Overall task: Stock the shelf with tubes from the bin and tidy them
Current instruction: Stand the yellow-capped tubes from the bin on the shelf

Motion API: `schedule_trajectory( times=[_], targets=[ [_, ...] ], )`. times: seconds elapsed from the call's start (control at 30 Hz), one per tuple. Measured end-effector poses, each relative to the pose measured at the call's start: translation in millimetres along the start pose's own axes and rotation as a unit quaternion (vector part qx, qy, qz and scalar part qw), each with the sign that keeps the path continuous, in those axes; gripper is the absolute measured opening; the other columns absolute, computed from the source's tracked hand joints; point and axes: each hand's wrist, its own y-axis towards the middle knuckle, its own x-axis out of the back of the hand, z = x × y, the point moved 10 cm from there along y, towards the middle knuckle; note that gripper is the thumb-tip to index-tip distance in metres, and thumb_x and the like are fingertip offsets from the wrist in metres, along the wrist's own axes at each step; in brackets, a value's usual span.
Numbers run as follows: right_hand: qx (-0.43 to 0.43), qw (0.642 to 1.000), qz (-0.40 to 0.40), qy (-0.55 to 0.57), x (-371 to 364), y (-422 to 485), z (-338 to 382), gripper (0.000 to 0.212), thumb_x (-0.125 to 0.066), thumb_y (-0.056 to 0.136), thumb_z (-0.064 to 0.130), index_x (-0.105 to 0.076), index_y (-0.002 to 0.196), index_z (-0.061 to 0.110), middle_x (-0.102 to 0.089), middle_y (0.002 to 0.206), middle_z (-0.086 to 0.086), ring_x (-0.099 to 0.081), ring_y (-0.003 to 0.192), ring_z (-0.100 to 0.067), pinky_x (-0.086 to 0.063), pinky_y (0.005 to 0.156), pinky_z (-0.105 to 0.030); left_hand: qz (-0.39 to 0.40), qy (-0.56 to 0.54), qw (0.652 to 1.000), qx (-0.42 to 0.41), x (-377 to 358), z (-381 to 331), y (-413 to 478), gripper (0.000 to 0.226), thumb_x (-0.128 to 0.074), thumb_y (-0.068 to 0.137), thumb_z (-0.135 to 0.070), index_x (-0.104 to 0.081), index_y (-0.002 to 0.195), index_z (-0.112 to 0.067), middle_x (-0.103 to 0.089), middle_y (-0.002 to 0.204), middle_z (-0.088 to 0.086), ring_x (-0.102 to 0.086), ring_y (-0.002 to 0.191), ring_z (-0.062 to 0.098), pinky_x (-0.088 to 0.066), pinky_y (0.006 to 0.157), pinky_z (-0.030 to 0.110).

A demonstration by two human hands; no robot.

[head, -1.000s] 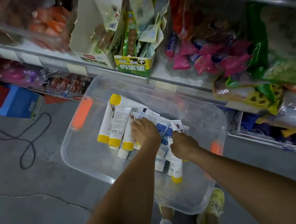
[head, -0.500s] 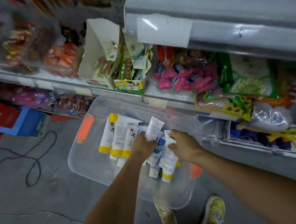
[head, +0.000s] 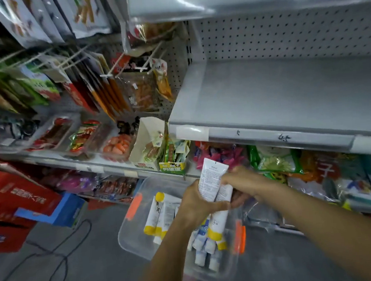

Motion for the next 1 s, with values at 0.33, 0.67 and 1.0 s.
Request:
schedule_trajectory(
  times=[0.33,0.67,1.0],
  targets=[
    [0.045,0.969,0.230,0.079,66.1,-110.3,-22.2,0.039,-0.060,0.081,0.011,-0.057,0.120,0.004,-0.066,0.101,-0.014,-0.066,0.089,-0.024,-0.059,0.076,-0.038,-0.119,-0.206,0.971,0.005,-51.3,-98.5,-40.4,0.016,-0.065,0.087,-0.007,-0.065,0.103,-0.007,-0.070,0.091,0.013,-0.065,0.079,0.028,-0.055,0.067,0.036],
    [0.231,0.965,0.124,-0.019,207.9,-223.3,12.9,0.071,-0.074,0.068,0.011,-0.046,0.132,0.019,-0.064,0.127,-0.008,-0.060,0.118,-0.031,-0.044,0.101,-0.058,-0.075,-0.257,0.952,-0.150,-160.9,-249.4,-96.9,0.011,-0.053,0.090,-0.004,-0.062,0.096,-0.008,-0.068,0.071,0.009,-0.062,0.056,0.019,-0.052,0.053,0.032],
    [0.372,0.922,-0.012,0.107,320.1,-307.7,78.5,0.033,-0.045,0.088,-0.001,-0.049,0.114,0.018,-0.053,0.084,-0.010,-0.055,0.072,-0.022,-0.037,0.054,-0.031,-0.087,-0.192,0.942,-0.262,-208.4,-374.0,-117.2,0.031,-0.042,0.091,0.000,-0.055,0.108,-0.022,-0.064,0.108,0.005,-0.059,0.098,0.024,-0.048,0.087,0.043]
  ],
)
